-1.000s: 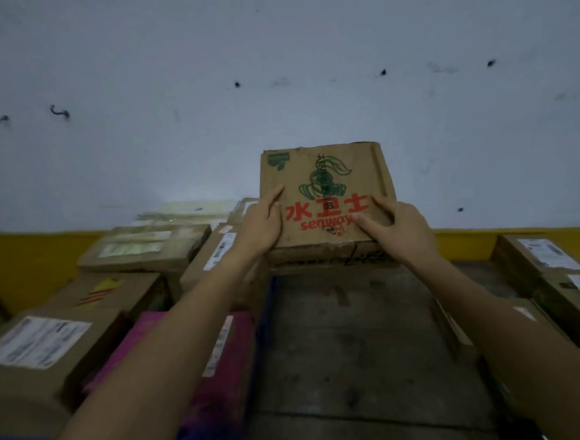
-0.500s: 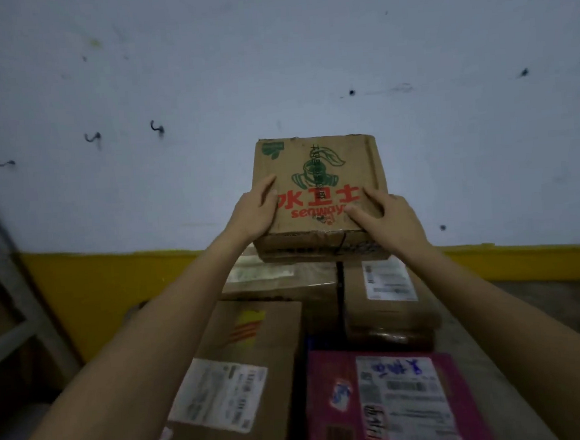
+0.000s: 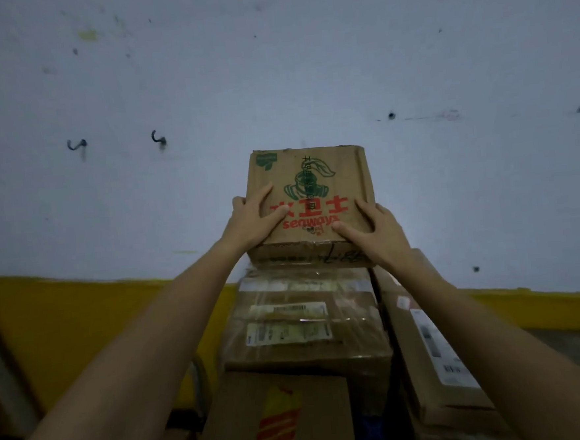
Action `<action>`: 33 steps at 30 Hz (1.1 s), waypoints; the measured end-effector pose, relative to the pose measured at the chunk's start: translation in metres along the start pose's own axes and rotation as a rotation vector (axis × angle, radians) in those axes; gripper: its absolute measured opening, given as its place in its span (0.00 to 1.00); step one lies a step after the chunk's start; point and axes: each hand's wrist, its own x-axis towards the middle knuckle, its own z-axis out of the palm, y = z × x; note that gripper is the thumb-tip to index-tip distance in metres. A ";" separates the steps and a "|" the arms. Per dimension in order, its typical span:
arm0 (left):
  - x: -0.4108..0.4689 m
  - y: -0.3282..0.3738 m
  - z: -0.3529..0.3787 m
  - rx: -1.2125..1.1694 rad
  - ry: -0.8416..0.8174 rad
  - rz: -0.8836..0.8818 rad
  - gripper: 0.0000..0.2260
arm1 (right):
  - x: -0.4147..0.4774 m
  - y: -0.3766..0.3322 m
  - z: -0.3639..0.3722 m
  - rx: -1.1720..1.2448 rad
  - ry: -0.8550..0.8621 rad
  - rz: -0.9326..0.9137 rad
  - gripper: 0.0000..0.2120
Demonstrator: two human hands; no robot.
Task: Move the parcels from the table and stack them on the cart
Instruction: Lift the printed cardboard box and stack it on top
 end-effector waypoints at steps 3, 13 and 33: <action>0.020 -0.009 0.012 -0.025 0.007 0.010 0.30 | 0.016 0.012 0.014 0.053 0.017 0.016 0.40; 0.028 -0.065 0.052 -0.028 -0.016 -0.049 0.31 | 0.010 0.041 0.051 -0.008 -0.097 0.102 0.40; 0.028 -0.075 0.045 0.125 -0.138 -0.165 0.35 | -0.003 0.033 0.060 0.157 -0.075 0.197 0.48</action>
